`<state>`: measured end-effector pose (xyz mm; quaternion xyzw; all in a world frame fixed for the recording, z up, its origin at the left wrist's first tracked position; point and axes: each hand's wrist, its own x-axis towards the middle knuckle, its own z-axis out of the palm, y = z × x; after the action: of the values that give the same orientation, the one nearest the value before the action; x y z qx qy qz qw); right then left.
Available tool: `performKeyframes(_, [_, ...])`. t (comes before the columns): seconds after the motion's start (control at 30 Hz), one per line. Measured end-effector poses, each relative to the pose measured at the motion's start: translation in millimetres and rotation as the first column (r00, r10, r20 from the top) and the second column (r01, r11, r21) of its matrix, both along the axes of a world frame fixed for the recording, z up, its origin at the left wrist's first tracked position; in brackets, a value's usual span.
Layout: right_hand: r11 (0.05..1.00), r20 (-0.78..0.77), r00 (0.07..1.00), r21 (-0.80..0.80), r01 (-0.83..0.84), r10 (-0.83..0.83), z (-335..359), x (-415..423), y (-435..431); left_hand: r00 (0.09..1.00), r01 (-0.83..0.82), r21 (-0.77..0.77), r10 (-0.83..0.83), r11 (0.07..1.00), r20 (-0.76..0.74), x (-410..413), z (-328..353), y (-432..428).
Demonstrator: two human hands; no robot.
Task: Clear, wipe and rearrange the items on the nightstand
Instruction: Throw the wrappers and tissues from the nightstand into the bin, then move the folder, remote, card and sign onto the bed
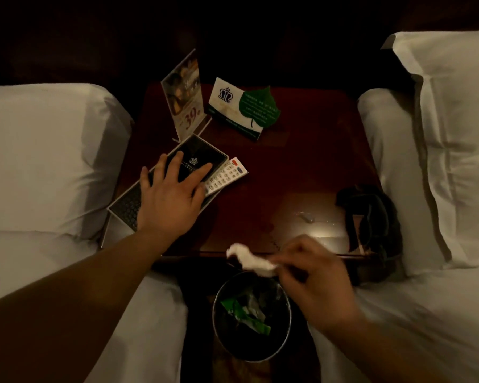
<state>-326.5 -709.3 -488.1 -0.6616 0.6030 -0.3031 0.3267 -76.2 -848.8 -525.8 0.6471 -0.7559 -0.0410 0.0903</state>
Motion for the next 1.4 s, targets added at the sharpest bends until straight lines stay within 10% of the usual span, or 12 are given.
performKeyframes(0.57, [0.822, -0.230, 0.943, 0.566, -0.069, 0.238, -137, 23, 44, 1.000, -0.002, -0.002, 0.002, 1.000, -0.018, 1, -1, 1])
performKeyframes(1.07, [0.982, -0.011, 0.995, 0.161, -0.097, 0.100, -24, 17, 16, 1.000, 0.010, 0.011, -0.010, 1.000, -0.009, 3, 0, -1])
performKeyframes(1.4, [0.996, -0.339, 0.937, -0.065, 0.067, -0.085, 20, -48, -55, 0.997, 0.040, 0.174, -0.050, 0.984, 0.051, 21, 12, -12])
